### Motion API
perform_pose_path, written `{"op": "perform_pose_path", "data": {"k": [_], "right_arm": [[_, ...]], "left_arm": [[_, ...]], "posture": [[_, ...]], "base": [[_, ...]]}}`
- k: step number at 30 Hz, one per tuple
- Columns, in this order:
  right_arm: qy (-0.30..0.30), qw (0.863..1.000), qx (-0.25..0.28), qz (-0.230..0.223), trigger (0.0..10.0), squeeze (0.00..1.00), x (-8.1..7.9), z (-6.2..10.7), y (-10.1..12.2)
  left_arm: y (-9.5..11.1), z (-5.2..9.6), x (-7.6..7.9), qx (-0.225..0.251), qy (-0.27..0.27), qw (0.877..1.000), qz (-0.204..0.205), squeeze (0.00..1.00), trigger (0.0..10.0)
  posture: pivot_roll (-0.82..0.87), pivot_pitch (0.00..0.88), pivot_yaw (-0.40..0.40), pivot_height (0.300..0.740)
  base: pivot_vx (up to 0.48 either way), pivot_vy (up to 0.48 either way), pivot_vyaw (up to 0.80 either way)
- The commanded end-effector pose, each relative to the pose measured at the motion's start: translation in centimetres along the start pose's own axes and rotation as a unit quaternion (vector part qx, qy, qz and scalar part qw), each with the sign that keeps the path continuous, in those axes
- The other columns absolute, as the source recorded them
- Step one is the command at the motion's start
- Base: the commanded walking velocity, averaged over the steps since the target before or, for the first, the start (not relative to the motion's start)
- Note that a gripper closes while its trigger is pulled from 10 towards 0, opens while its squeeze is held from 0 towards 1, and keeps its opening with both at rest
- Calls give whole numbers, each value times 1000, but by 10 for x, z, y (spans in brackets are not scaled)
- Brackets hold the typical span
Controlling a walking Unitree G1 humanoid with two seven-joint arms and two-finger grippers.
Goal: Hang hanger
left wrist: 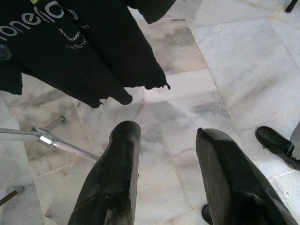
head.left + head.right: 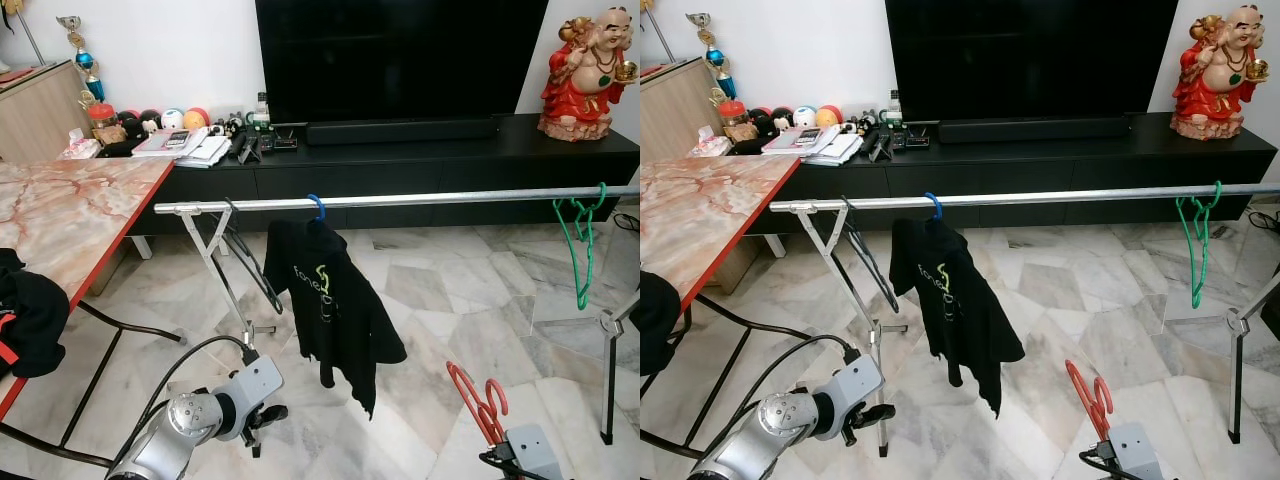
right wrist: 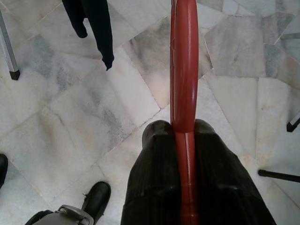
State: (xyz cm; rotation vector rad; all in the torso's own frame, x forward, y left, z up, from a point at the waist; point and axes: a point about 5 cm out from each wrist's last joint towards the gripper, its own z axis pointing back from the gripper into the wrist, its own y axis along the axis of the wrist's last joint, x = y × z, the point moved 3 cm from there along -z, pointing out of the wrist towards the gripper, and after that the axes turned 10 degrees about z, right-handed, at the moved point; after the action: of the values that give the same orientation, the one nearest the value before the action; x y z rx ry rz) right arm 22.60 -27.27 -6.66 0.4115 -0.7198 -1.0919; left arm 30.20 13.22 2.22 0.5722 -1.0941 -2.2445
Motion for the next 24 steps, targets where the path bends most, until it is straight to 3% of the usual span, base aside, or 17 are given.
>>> {"op": "perform_pose_path", "data": {"k": [1, 7, 8, 9, 10, 12, 13, 19, 24], "right_arm": [[0, 1000, 5, 6, 10000, 0, 1, 0, 3], [0, 1000, 5, 6, 10000, 0, 1, 0, 3], [28, 999, 22, 38, 10000, 0, 1, -1, 11], [147, 978, 81, 122, 10000, 0, -8, 2, 37], [147, 978, 81, 122, 10000, 0, -8, 2, 37], [286, 924, 117, 225, 10000, 0, -24, 12, 56], [305, 914, 118, 240, 10000, 0, -26, 14, 57], [278, 927, 100, 233, 10000, 0, -24, 10, 51], [318, 906, 122, 252, 10000, 0, -27, 16, 60]], "left_arm": [[1, 2, -2, -3, 0, 1000, -14, 0, 10000], [1, 2, -2, -3, 0, 1000, -14, 0, 10000], [5, -1, 2, 4, -11, 1000, -25, 0, 10000], [22, -8, 16, 21, -54, 997, -55, 0, 10000], [22, -8, 16, 21, -54, 997, -55, 0, 10000], [42, -14, 33, 42, -101, 990, -93, 0, 10000], [46, -15, 35, 47, -105, 988, -99, 0, 10000], [46, -17, 34, 43, -91, 989, -107, 0, 10000], [46, -9, 51, 41, -169, 980, -95, 0, 10000]], "posture": [[88, 0, 14, 740], [88, 0, 14, 740], [73, 0, 16, 740], [74, 0, 24, 740], [74, 0, 24, 740], [74, 0, 23, 740], [77, 0, 23, 740], [80, 0, 26, 740], [75, 0, 30, 740]], "base": [[0, 0, 0], [0, 0, 0], [0, 0, 0], [0, 0, 0], [0, 0, 0], [0, 0, 0], [0, 0, 0], [0, 0, 0], [0, 0, 0]]}}
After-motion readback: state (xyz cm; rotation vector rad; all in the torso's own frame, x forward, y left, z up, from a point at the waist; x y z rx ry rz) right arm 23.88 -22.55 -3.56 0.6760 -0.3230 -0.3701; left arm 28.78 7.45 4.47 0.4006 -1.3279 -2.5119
